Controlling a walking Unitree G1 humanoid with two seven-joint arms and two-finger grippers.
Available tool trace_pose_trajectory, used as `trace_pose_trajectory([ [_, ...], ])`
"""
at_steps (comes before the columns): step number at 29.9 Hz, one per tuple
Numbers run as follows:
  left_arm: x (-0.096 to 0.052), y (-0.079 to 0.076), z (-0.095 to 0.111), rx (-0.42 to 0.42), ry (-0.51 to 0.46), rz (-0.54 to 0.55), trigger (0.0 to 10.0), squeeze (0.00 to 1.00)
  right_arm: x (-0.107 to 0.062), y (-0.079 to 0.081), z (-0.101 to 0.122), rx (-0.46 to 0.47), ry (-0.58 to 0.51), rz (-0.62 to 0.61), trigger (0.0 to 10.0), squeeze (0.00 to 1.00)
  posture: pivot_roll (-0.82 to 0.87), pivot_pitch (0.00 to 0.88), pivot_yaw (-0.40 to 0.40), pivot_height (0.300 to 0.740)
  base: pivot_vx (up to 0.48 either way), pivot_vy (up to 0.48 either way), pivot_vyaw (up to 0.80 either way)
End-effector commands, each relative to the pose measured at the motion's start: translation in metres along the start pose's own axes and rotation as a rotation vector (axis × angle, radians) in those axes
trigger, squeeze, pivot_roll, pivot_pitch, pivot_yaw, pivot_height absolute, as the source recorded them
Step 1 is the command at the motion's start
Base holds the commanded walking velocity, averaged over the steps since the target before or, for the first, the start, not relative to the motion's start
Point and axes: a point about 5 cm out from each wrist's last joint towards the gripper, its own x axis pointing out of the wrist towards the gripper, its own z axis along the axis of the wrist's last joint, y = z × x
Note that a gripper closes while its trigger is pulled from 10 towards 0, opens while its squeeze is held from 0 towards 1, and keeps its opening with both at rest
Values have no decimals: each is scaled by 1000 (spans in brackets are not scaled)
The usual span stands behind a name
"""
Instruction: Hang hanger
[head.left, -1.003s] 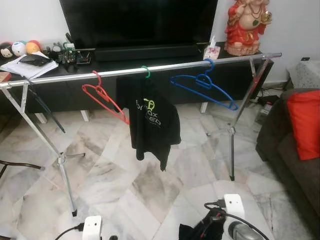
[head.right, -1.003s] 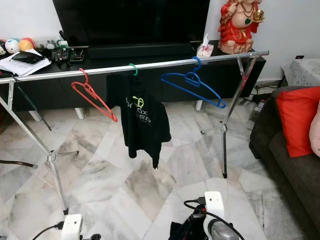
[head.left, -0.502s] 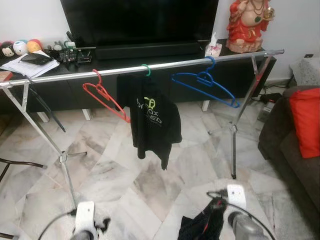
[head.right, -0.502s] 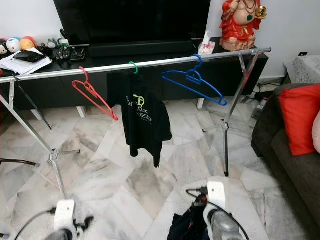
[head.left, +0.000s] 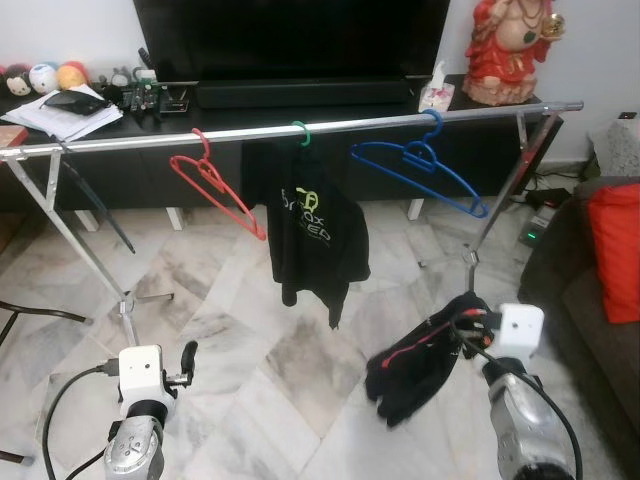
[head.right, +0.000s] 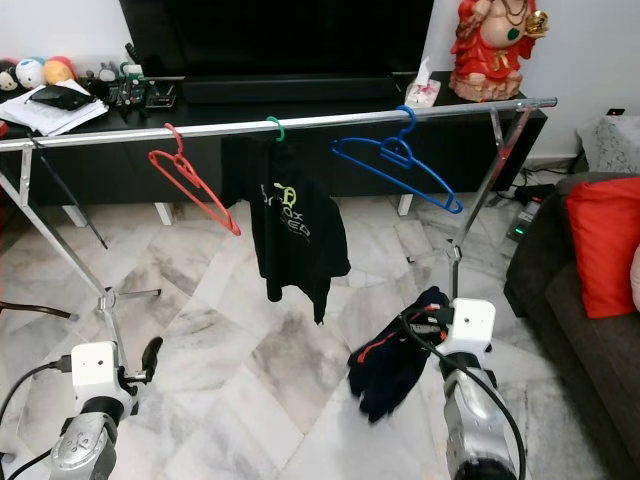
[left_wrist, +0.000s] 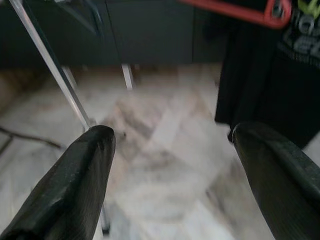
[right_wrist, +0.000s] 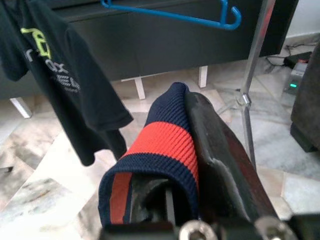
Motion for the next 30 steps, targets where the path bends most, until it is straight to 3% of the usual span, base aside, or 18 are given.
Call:
trace_pose_trajectory([
  [1, -2, -1, 8, 10, -39, -6, 10000, 0, 0, 2, 8, -5, -45, 19, 10000, 0, -20, 0, -13, 740, 0, 0, 0],
  [3, -6, -2, 21, 38, -93, -18, 10000, 0, -9, 5, 4, -5, -33, 36, 10000, 0, -9, 0, -15, 740, 0, 0, 0],
  [7, -17, 1, 28, 35, -115, 7, 10000, 0, -23, 10, -5, 7, -11, 43, 10000, 0, -8, 0, -13, 740, 0, 0, 0],
  [11, -23, -4, 39, 46, -149, -7, 10000, 0, -33, 16, 0, -2, -39, 51, 10000, 0, 18, 0, -74, 740, 0, 0, 0],
  [18, -30, -14, 45, 48, -150, -10, 10000, 0, -27, 27, 16, 5, -47, 133, 10000, 0, 43, 0, -119, 740, 0, 0, 0],
  [27, -38, -46, 52, 59, -128, -140, 10000, 0, -35, 0, 33, 12, -69, 42, 10000, 0, -14, 0, -29, 740, 0, 0, 0],
  [30, -40, -45, 52, 79, -109, -172, 10000, 0, -41, -1, 34, -10, -74, 35, 10000, 0, -42, 0, 17, 740, 0, 0, 0],
])
